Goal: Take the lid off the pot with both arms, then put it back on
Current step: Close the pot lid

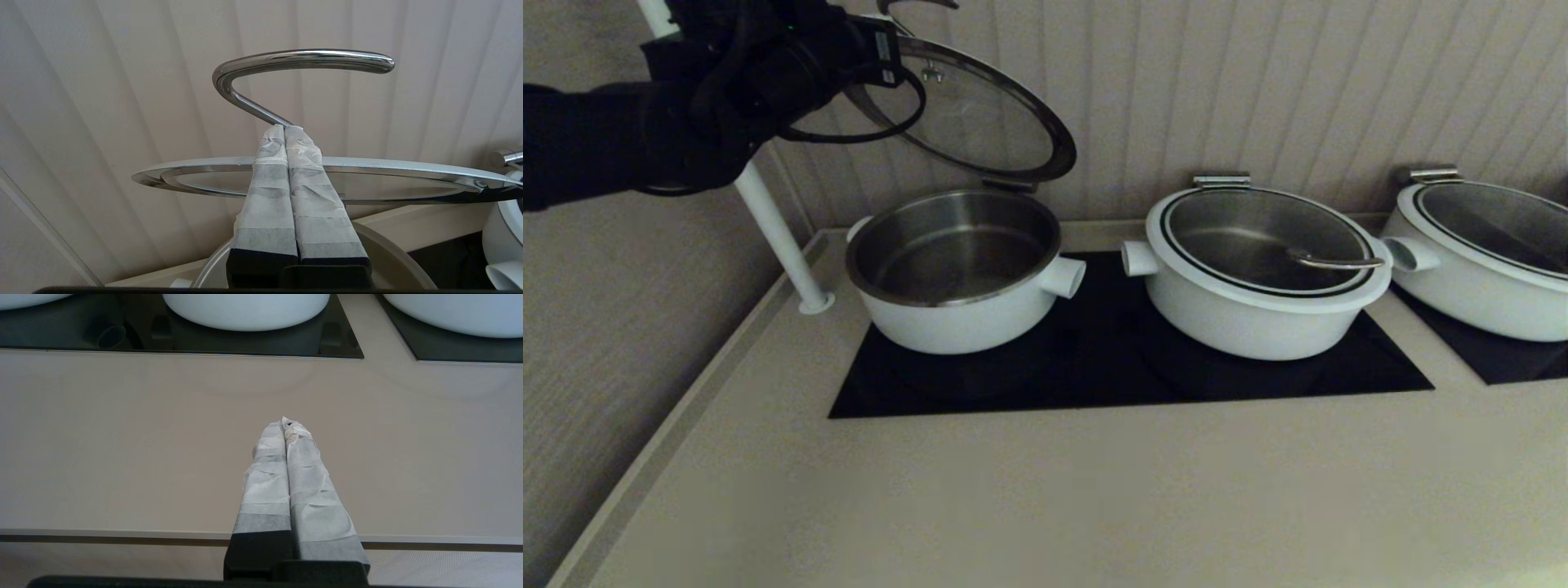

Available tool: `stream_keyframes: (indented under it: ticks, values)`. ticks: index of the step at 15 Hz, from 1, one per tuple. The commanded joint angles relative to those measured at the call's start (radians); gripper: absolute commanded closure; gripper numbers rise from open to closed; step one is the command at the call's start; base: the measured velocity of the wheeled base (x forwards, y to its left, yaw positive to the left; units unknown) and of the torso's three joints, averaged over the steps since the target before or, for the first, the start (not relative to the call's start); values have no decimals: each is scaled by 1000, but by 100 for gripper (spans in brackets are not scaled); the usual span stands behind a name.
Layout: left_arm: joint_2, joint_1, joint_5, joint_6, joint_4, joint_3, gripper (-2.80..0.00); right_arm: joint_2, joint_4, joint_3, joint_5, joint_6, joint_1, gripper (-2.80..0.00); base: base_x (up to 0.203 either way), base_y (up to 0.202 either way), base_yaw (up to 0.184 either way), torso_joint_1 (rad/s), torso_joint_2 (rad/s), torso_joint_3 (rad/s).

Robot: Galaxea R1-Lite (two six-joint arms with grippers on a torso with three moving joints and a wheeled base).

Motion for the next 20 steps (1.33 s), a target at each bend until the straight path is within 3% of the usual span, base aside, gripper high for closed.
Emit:
stream_keyframes:
  ticks: [1,20]
  values:
    - [4,6,1,1,0,18,0,0,0,0,0,0,0,0,0,0,0,0,0,0]
    - [-31,36,2,31,-7,112,0,0,0,0,0,0,0,0,0,0,0,0,0,0]
